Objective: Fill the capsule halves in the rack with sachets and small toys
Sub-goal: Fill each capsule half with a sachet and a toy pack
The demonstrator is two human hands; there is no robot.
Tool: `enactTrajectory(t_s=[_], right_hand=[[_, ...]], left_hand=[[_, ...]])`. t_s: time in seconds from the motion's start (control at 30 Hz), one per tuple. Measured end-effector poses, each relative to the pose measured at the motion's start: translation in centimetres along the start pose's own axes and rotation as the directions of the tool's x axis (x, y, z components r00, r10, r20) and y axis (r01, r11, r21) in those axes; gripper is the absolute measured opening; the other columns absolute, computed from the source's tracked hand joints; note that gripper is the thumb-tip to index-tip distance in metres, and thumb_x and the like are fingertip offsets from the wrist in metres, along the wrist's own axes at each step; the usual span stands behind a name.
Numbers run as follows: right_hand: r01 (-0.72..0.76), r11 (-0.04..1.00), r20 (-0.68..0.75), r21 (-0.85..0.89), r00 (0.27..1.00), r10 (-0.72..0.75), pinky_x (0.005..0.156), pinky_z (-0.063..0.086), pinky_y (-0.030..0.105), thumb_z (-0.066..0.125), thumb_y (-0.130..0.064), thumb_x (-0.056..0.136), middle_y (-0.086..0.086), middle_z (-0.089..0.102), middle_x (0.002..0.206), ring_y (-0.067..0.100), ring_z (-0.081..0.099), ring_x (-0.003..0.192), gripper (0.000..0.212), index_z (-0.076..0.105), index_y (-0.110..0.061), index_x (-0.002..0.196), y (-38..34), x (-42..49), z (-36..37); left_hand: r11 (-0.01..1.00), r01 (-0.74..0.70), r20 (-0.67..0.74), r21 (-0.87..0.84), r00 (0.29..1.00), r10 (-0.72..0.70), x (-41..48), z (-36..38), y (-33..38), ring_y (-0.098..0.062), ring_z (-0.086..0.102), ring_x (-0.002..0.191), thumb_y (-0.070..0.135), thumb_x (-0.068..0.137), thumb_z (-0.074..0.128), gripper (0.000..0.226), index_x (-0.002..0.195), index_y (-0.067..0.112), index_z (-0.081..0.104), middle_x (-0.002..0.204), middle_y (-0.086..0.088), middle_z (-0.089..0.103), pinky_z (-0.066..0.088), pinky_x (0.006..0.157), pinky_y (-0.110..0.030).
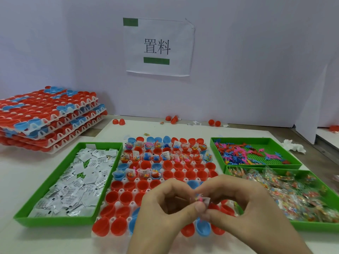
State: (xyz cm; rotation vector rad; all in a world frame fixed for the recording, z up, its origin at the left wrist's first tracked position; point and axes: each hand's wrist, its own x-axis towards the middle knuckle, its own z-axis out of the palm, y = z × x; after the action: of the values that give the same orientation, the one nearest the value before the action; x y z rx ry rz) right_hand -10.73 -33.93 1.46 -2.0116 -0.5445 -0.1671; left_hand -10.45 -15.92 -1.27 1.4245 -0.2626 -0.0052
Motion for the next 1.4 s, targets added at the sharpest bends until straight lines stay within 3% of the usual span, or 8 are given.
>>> enactTrajectory(t_s=[0.2, 0.27, 0.33, 0.47, 0.57, 0.7, 1.1, 1.4], right_hand=[[-0.004, 0.998, 0.046, 0.059, 0.999, 0.002, 0.073, 0.056, 0.021, 0.085, -0.017, 0.075, -0.005, 0.076, 0.083, 0.014, 0.073, 0.078, 0.023, 0.075, -0.033, 0.089, -0.3, 1.3, 1.4], [-0.027, 0.999, 0.020, 0.043, 0.999, 0.026, 0.074, 0.059, 0.024, 0.085, -0.010, 0.074, -0.005, 0.076, 0.083, 0.014, 0.073, 0.078, 0.027, 0.075, -0.031, 0.087, -0.2, 2.5, 1.8], [-0.086, 0.996, -0.033, -0.012, 0.996, 0.085, 0.075, 0.060, 0.024, 0.084, -0.008, 0.074, -0.009, 0.076, 0.083, 0.008, 0.073, 0.078, 0.030, 0.074, -0.033, 0.087, 0.3, 4.4, 2.1], [-0.161, 0.975, -0.095, -0.151, 0.984, 0.148, 0.065, 0.056, 0.012, 0.081, -0.008, 0.076, -0.012, 0.073, 0.078, -0.002, 0.069, 0.074, 0.027, 0.072, -0.032, 0.085, 1.5, 8.8, 3.0], [-0.172, 0.947, -0.032, -0.271, 0.985, 0.170, 0.058, 0.049, 0.008, 0.078, -0.007, 0.076, -0.015, 0.070, 0.081, -0.004, 0.065, 0.068, 0.027, 0.072, -0.031, 0.086, 2.6, 11.0, 4.2], [-0.193, 0.914, 0.005, -0.357, 0.978, 0.209, 0.069, 0.053, 0.016, 0.077, -0.008, 0.077, -0.018, 0.065, 0.083, -0.001, 0.063, 0.076, 0.032, 0.066, -0.037, 0.083, 4.1, 12.0, 5.8], [-0.216, 0.870, -0.028, -0.442, 0.974, 0.227, 0.064, 0.043, 0.009, 0.075, -0.018, 0.086, -0.018, 0.066, 0.082, -0.002, 0.062, 0.076, 0.023, 0.066, -0.036, 0.076, 5.9, 11.5, 7.3], [-0.222, 0.851, -0.028, -0.475, 0.971, 0.238, 0.087, 0.055, 0.021, 0.070, -0.016, 0.090, -0.019, 0.063, 0.089, -0.003, 0.059, 0.080, 0.015, 0.073, -0.031, 0.093, 5.7, 11.3, 7.0]], left_hand=[[0.998, 0.052, -0.044, 0.044, 0.998, -0.050, -0.4, -2.1, 0.3, -0.021, 0.072, 0.072, 0.012, 0.057, 0.089, 0.048, 0.100, 0.017, 0.068, 0.078, -0.012, 0.074, 0.056, 0.067, -0.022], [0.994, 0.055, -0.072, 0.098, 0.996, -0.048, -0.7, -3.5, 1.2, -0.019, 0.074, 0.078, 0.017, 0.062, 0.091, 0.043, 0.099, 0.023, 0.071, 0.087, -0.008, 0.076, 0.056, 0.069, -0.019], [0.975, 0.033, -0.209, 0.222, 0.978, 0.015, -0.6, -5.8, 1.8, -0.013, 0.074, 0.080, 0.029, 0.063, 0.079, 0.028, 0.089, 0.035, 0.074, 0.091, 0.001, 0.077, 0.056, 0.064, -0.018], [0.802, 0.123, -0.434, 0.585, 0.883, 0.181, 1.3, -12.6, 1.9, -0.008, 0.069, 0.078, 0.023, 0.080, 0.077, 0.016, 0.088, 0.036, 0.073, 0.083, 0.011, 0.074, 0.048, 0.066, -0.022], [0.645, 0.280, -0.422, 0.711, 0.904, 0.072, 3.1, -16.7, 0.7, -0.014, 0.067, 0.084, 0.021, 0.085, 0.076, 0.016, 0.095, 0.032, 0.071, 0.092, 0.010, 0.071, 0.047, 0.064, -0.027], [0.563, 0.352, -0.405, 0.747, 0.914, -0.034, 3.5, -18.3, -1.5, -0.013, 0.065, 0.077, 0.021, 0.083, 0.078, 0.015, 0.094, 0.029, 0.071, 0.089, 0.004, 0.069, 0.049, 0.064, -0.028], [0.555, 0.337, -0.400, 0.760, 0.916, -0.008, 3.3, -18.2, -1.9, -0.013, 0.063, 0.072, 0.020, 0.081, 0.080, 0.017, 0.088, 0.031, 0.071, 0.086, 0.004, 0.066, 0.046, 0.061, -0.027], [0.546, 0.339, -0.399, 0.766, 0.917, -0.009, 3.3, -18.0, -1.9, -0.013, 0.063, 0.071, 0.017, 0.081, 0.080, 0.019, 0.089, 0.031, 0.070, 0.088, 0.003, 0.065, 0.046, 0.054, -0.025]])
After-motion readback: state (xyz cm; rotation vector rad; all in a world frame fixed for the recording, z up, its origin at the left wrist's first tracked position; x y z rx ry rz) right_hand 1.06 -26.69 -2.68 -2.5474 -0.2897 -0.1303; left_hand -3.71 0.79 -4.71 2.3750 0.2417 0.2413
